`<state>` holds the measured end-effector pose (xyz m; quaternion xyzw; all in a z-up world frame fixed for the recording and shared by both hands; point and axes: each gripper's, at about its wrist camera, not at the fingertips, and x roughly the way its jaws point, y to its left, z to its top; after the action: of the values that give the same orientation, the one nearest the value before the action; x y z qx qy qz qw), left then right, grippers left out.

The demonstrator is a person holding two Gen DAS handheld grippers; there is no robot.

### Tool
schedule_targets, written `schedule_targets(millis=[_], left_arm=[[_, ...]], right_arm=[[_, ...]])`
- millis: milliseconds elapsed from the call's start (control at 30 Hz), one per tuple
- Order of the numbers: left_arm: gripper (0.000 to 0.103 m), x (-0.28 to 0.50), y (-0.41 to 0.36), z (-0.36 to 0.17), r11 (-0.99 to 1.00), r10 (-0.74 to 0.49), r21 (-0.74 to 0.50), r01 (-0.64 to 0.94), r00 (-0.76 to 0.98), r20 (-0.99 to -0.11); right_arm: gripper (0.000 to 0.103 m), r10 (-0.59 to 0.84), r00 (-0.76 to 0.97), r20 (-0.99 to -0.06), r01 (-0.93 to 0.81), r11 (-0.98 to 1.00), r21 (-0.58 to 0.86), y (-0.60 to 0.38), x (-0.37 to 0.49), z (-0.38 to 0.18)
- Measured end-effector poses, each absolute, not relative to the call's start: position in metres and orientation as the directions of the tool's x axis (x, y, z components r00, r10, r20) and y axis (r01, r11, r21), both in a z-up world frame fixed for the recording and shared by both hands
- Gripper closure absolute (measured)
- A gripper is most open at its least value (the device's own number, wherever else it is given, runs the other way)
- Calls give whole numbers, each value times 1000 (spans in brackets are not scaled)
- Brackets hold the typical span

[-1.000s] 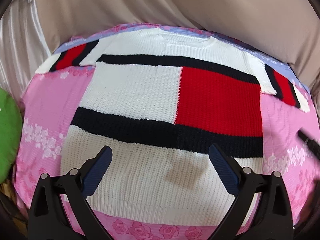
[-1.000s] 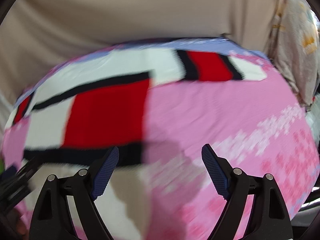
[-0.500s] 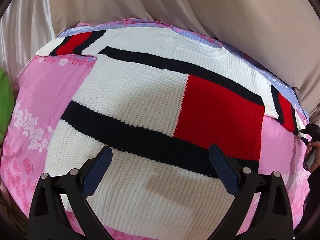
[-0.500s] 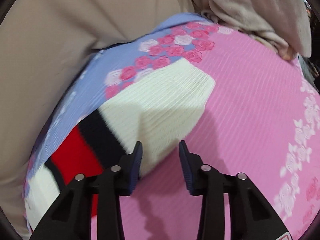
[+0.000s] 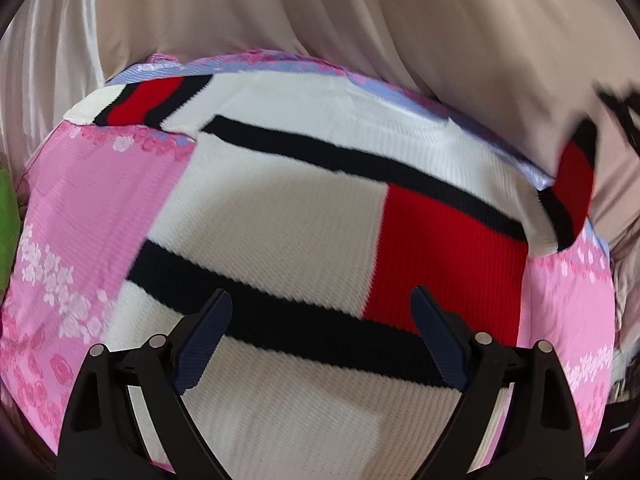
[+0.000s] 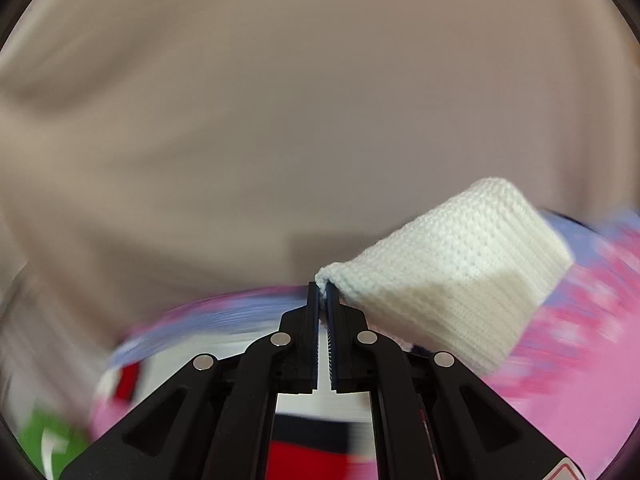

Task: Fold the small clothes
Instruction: 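Grasp the white sleeve cuff with the right tool and lift it, then fold the held sleeve across the sweater body with the right tool, then release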

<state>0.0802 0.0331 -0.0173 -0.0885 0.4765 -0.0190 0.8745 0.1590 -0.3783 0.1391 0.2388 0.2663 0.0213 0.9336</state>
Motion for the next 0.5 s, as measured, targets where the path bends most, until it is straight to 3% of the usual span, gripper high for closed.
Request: schedule_targets(millis=[133,233,300,400,500], left_arm=[[14,90,61,-12,978,-116,-193,-80,561,-820],[12,104,85,-12,972,-127,-214,-94,556,-821],[11,117,100,-11,965,-147,-242,-99,561,-815],[11,143,115,-14,951,-180,-291,-105,577,-797],[10,185,120,-21,938,-217,-331,-100,577,-787]], right_arm=[[95,432,753,-496,-183,862,472,-225,208,129],[94,479,668,-570,-243,864,441,-154,231,90],[93,453,662,-597,-219,879,423,-141,227,73],[73,370,697,-614,-99,898,429,-178,199,59],[71,178,687,-705,102,937,335,-228,162,32]])
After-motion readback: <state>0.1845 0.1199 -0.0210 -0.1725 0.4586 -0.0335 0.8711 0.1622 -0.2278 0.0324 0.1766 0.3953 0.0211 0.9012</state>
